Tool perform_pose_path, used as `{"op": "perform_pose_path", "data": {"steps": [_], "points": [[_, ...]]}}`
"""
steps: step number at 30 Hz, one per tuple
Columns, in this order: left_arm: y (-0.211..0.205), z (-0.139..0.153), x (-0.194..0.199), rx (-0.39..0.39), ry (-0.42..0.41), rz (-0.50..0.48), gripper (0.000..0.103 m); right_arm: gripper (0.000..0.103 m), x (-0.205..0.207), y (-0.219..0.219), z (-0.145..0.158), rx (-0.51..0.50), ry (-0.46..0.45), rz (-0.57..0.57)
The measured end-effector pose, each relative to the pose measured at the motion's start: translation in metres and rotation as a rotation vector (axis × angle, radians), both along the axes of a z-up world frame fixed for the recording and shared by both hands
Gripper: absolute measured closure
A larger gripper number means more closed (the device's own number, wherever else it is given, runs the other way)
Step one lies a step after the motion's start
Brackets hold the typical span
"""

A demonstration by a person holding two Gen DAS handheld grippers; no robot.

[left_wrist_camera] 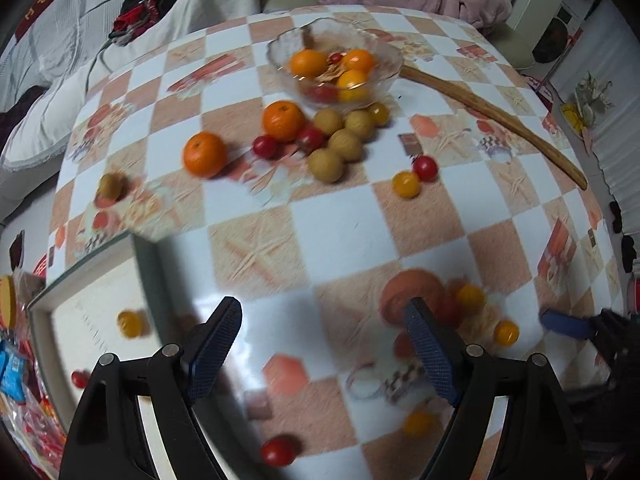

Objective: Organize fruits
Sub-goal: 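Move both open grippers back over the fruit on the table, then grasp a yellow cherry tomato with the left gripper while the right grasps another yellow tomato, then carry both yellow tomatoes over the white tray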

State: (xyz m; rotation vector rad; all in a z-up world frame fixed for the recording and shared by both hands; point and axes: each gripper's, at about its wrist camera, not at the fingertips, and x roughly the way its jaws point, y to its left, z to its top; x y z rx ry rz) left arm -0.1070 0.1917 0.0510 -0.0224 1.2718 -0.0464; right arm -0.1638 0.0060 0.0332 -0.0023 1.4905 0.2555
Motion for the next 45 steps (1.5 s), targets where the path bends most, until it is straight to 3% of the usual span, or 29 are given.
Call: {"op": "perform_pose_path", "data": {"steps": [13, 14, 16, 18, 20, 25, 26, 27, 35, 45], "points": [[-0.043, -0.031, 0.07, -0.035, 0.008, -0.006, 0.019, 0.032, 0.004, 0.008, -0.007, -0.013, -0.014, 0.042], [-0.045, -0.033, 0.073, -0.033, 0.01, -0.007, 0.022, 0.032, 0.004, 0.008, -0.007, -0.014, -0.016, 0.046], [-0.049, -0.037, 0.078, -0.025, 0.023, -0.015, 0.037, 0.034, 0.005, 0.009, -0.007, -0.02, -0.021, 0.056], [-0.052, -0.038, 0.082, -0.01, 0.021, -0.018, 0.037, 0.038, 0.007, 0.012, -0.006, -0.024, -0.026, 0.065], [-0.054, -0.038, 0.085, -0.005, 0.015, -0.016, 0.044, 0.044, 0.007, 0.01, -0.007, -0.03, -0.031, 0.074], [-0.055, -0.035, 0.088, -0.003, 0.014, -0.031, 0.07, 0.08, 0.01, 0.013, -0.006, 0.0, -0.026, 0.088], [-0.055, -0.035, 0.088, -0.011, 0.016, -0.035, 0.072, 0.08, 0.011, 0.014, -0.006, 0.009, -0.019, 0.085], [-0.054, -0.035, 0.088, -0.03, 0.018, -0.039, 0.081, 0.08, 0.012, 0.013, -0.006, 0.016, -0.015, 0.077], [-0.039, -0.028, 0.054, -0.082, 0.045, -0.023, 0.081, 0.08, 0.018, -0.013, -0.001, 0.102, 0.022, 0.008], [-0.009, -0.015, 0.0, -0.13, 0.058, 0.021, 0.081, 0.08, 0.014, -0.026, 0.005, 0.112, 0.047, -0.006]]}}
